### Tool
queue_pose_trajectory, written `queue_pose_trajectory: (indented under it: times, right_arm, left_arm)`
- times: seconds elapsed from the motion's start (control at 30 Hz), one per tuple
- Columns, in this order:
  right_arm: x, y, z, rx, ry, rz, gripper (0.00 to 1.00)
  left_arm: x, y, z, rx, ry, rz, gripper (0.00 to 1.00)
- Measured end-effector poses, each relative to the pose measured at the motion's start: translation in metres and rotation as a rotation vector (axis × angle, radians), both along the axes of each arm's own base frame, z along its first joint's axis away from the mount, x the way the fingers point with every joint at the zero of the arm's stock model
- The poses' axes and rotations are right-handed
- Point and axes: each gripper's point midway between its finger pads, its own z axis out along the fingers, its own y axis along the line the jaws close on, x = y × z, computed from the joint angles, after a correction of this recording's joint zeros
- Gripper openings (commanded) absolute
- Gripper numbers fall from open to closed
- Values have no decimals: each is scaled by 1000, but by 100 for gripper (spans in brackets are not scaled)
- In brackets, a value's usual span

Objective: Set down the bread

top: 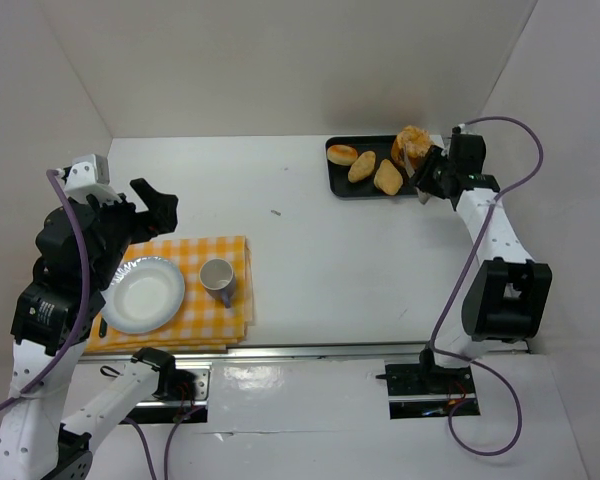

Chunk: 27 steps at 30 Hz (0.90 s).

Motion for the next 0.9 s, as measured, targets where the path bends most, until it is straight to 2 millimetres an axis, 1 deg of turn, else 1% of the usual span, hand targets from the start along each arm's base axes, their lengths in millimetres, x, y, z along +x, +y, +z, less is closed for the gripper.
queue_pose_trajectory:
  times: [0.07, 0.27, 0.67, 0.7, 0.9]
  right_arm:
    - [1, -2, -5, 20, 13, 4, 52]
    - [2, 10, -21, 67, 53, 53, 55]
    - [2, 9, -48, 70, 118, 45, 55]
    - [3, 9, -51, 71, 124, 45, 56]
    - [1, 14, -66, 93, 163, 63, 56]
  left_arm:
    - [0, 0, 0, 0, 0, 0, 99]
    - [0, 0, 0, 3, 1, 0, 99]
    - [3, -1, -2, 6, 11, 0, 99]
    - [3, -1, -2, 6, 9, 0, 99]
    - [2, 0, -2, 5, 8, 0, 99]
